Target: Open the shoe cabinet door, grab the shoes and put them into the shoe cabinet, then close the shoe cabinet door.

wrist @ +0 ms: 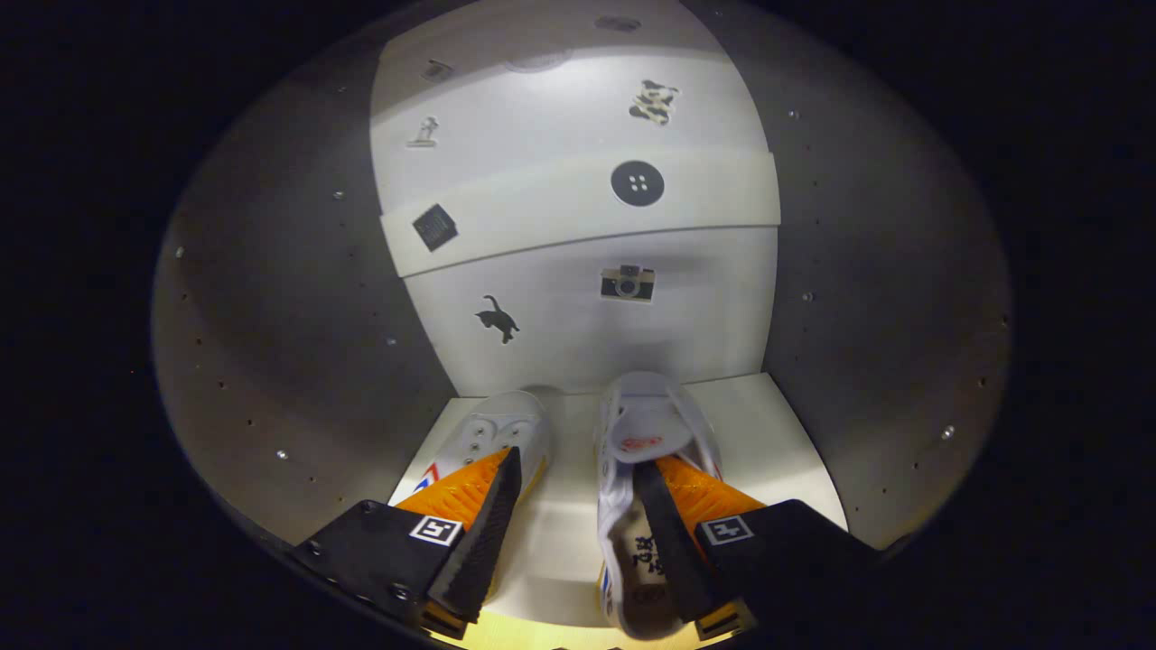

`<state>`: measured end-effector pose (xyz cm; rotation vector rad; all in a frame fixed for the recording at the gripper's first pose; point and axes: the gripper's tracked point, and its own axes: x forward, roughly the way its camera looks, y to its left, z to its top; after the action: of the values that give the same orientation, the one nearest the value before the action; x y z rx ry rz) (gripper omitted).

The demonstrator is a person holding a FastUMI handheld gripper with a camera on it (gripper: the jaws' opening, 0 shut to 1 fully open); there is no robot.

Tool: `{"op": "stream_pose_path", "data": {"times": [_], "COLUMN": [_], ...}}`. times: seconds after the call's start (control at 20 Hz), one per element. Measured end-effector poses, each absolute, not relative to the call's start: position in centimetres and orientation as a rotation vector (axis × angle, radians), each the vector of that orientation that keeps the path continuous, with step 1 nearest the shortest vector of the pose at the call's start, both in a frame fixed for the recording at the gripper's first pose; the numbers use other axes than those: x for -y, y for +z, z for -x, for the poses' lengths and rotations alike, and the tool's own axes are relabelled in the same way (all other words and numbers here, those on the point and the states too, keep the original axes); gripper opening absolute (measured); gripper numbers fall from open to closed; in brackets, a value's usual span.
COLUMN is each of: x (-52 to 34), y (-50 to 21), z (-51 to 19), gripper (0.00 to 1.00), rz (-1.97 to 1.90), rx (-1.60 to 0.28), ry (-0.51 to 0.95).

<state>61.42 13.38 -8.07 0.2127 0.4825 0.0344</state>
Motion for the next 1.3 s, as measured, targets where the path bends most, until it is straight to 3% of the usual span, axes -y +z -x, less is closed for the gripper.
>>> {"op": "stream_pose_path", "data": {"times": [0.05, 0.15, 0.25, 0.85, 1.05, 1.3], "x": [-13.0, -12.8, -12.0, -17.4, -19.2, -16.1], "y": [-7.6, -6.6, -6.1, -2.1, -3.3, -4.2], "z": [-60.4, -58.3, -55.6, -34.1, -26.5, -18.6], "gripper": [0.85, 0.99, 0.98, 0.98, 0.98, 0.98], "rz": [-0.188, -0.124, -0.082, 0.035, 0.049, 0.056], "rx": [-0.451, -0.374, -0.331, -0.054, -0.071, -0.103], "ry": [0.000, -0.040, -0.095, 0.023, 0.091, 0.063]}}
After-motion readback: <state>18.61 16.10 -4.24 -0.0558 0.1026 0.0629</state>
